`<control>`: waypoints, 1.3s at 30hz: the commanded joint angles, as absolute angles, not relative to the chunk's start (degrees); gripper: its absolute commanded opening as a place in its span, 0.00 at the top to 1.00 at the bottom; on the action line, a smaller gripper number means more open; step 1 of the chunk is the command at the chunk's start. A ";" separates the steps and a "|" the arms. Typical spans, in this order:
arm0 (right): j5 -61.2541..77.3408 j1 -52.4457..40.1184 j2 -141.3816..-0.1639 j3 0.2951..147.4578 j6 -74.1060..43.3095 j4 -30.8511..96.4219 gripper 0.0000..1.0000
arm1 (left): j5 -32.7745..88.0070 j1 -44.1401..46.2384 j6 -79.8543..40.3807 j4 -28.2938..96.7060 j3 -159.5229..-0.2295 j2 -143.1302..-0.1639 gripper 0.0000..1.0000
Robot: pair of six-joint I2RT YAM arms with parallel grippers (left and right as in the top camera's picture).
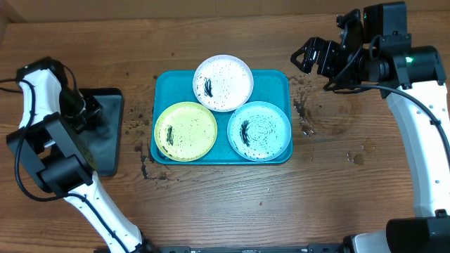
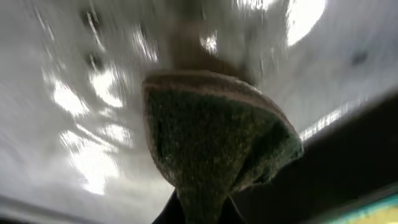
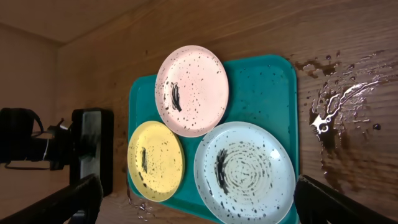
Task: Clean dirty plates on tray and stack at the side
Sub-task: 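Lift the green sponge out of the black tray with the left gripper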
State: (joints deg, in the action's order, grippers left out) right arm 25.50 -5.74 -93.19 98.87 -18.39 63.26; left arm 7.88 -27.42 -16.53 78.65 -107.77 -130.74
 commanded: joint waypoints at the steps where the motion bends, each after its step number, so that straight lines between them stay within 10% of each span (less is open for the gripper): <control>1: 25.58 -6.07 -93.36 98.63 -18.46 63.33 0.00 | 15.70 -28.67 -16.93 84.40 -111.98 -129.60 0.96; 18: 25.58 -6.07 -93.36 98.63 -18.48 64.79 0.00 | 51.51 -39.44 -16.91 94.72 -125.36 -129.60 0.96; 39: 25.56 -6.07 -93.36 98.63 -18.48 64.73 0.00 | 54.83 -41.54 -15.99 87.99 -114.45 -129.60 0.96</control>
State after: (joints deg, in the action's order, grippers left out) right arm 25.50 -5.74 -93.19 98.87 -18.39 65.10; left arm 53.01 -41.04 -20.82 84.31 -109.93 -130.74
